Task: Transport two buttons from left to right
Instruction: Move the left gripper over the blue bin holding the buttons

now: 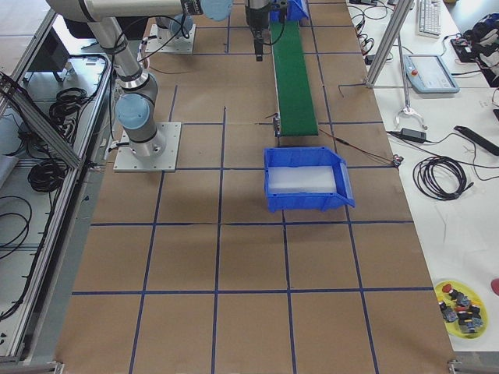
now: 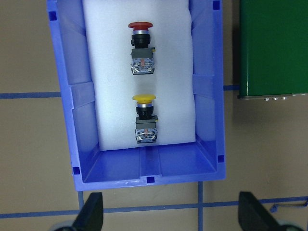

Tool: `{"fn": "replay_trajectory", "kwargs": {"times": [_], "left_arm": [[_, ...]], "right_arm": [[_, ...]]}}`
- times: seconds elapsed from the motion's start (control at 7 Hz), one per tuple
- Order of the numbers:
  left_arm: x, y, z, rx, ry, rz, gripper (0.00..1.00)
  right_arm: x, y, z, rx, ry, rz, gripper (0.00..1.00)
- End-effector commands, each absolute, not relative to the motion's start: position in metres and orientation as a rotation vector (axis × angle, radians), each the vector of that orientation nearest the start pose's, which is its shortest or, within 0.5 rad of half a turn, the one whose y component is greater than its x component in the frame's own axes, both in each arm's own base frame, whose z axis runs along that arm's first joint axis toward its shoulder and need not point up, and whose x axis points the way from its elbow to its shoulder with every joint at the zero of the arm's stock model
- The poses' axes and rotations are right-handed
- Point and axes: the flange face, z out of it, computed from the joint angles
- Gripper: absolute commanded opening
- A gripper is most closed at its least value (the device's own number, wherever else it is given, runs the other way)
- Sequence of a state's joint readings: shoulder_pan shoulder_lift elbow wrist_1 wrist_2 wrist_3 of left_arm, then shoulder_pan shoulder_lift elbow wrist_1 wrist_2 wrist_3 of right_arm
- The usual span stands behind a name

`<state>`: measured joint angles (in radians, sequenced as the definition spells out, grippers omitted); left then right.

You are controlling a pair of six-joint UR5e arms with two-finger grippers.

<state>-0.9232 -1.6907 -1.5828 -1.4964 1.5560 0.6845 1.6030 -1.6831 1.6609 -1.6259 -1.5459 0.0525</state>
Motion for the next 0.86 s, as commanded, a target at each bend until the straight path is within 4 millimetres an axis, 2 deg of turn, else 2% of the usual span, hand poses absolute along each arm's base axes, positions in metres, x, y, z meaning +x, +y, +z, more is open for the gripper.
{"fn": "replay_trajectory", "kwargs": {"times": [0.0, 0.43, 0.71], "left_arm": [[0.219, -0.51, 0.393, 0.056, 3.166, 0.01, 1.0], [0.217, -0.51, 0.321, 0.032, 3.149, -0.065, 1.0], [0.218, -0.515, 0.29, 0.006, 3.15, -0.065, 1.0]], "right_arm": [[0.15, -0.448, 0.501, 0.029, 3.109, -0.129, 1.0], [0.15, -0.451, 0.5, 0.029, 3.111, -0.13, 1.0], [0.15, -0.451, 0.497, 0.032, 3.111, -0.12, 1.0]]}}
